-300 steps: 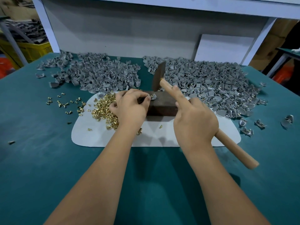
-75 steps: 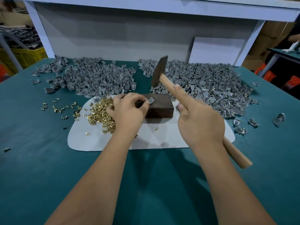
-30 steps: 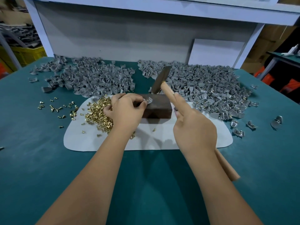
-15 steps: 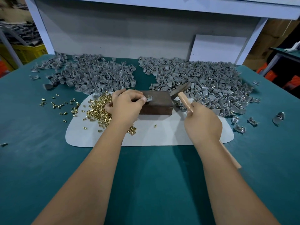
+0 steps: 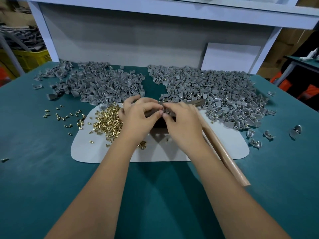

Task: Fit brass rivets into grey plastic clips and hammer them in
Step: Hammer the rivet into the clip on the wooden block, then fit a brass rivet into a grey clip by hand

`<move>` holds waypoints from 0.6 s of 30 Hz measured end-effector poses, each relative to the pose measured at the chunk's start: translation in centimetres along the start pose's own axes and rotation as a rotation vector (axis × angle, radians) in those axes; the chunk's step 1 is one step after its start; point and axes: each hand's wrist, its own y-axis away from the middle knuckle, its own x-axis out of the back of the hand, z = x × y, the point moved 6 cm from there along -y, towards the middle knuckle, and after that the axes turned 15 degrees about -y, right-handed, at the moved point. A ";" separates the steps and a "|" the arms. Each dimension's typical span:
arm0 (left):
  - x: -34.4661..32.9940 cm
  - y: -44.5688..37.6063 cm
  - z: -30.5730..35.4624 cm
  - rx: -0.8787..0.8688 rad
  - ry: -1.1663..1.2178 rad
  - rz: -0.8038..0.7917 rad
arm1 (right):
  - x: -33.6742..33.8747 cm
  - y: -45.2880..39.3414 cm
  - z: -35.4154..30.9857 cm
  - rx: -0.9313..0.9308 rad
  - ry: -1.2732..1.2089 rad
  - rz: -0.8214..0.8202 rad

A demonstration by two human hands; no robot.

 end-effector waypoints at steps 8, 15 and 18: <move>-0.1 -0.5 -1.1 0.048 -0.032 0.035 | 0.4 -4.8 1.1 -0.140 -0.086 -0.059; 0.6 -0.8 -2.4 0.227 0.044 0.094 | 3.8 -7.6 3.7 -0.372 -0.094 0.265; 1.7 -1.1 -3.9 0.306 0.112 0.124 | 2.5 -5.9 2.8 -0.338 -0.015 0.254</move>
